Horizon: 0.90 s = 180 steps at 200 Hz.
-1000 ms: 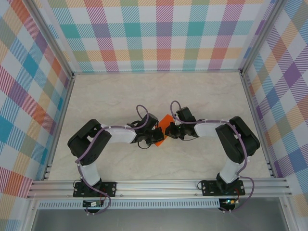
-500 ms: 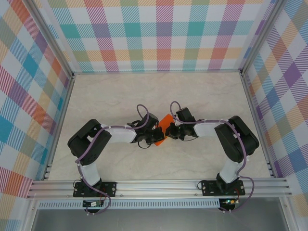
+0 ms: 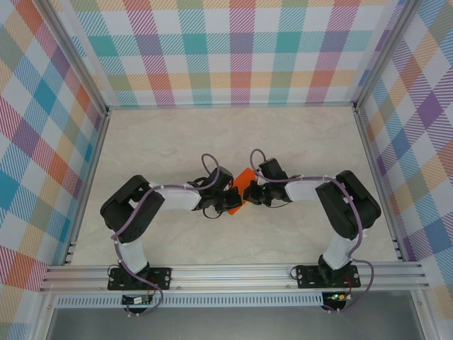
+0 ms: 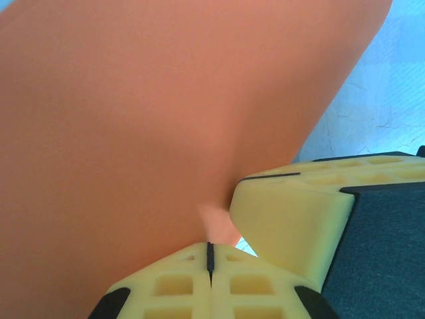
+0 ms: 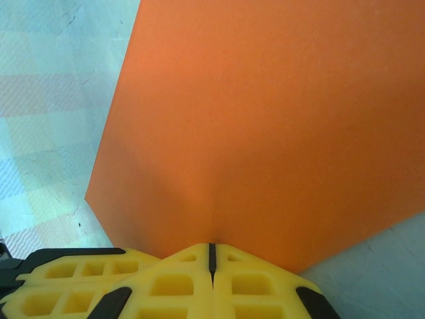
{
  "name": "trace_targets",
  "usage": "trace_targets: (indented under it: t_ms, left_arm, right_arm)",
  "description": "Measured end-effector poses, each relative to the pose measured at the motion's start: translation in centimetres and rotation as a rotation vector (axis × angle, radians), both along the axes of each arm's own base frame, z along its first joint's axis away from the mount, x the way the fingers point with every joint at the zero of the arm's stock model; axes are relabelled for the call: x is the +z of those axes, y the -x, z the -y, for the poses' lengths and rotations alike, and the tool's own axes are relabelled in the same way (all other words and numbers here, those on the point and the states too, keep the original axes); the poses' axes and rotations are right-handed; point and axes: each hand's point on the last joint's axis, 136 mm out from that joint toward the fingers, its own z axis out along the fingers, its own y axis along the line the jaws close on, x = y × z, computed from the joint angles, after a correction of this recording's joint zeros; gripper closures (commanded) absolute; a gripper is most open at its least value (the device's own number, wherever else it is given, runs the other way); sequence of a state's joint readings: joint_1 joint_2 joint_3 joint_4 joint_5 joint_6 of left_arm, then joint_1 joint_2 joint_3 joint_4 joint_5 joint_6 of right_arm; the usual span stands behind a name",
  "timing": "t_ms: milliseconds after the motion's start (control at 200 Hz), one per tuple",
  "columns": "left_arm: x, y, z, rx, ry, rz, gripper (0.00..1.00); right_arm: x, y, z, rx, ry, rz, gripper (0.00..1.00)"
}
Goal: Fold a paper plane with a square sheet of paper (pick it up from the middle)
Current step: First fold in half a square sheet of paper at the center of the table.
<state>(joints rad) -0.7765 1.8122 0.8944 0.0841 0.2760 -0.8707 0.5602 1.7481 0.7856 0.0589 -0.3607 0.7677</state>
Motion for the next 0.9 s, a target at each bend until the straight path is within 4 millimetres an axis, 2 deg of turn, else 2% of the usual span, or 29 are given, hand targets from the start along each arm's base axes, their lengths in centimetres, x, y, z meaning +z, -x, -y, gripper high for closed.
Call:
trace_targets:
  t_ms: [385, 640, 900]
  left_arm:
    - [-0.2, 0.4, -0.5, 0.003, -0.041, -0.036, 1.0]
    - [-0.3, 0.4, -0.6, 0.007, -0.044, -0.04, 1.0]
    - [-0.3, 0.4, -0.6, 0.007, -0.045, -0.041, 1.0]
  right_arm:
    - [-0.1, -0.6, 0.8, 0.001, 0.017, 0.023, 1.0]
    - [-0.1, -3.7, 4.5, -0.112, 0.0, 0.02, 1.0]
    - [0.0, -6.5, 6.8, -0.19, 0.017, -0.009, 1.0]
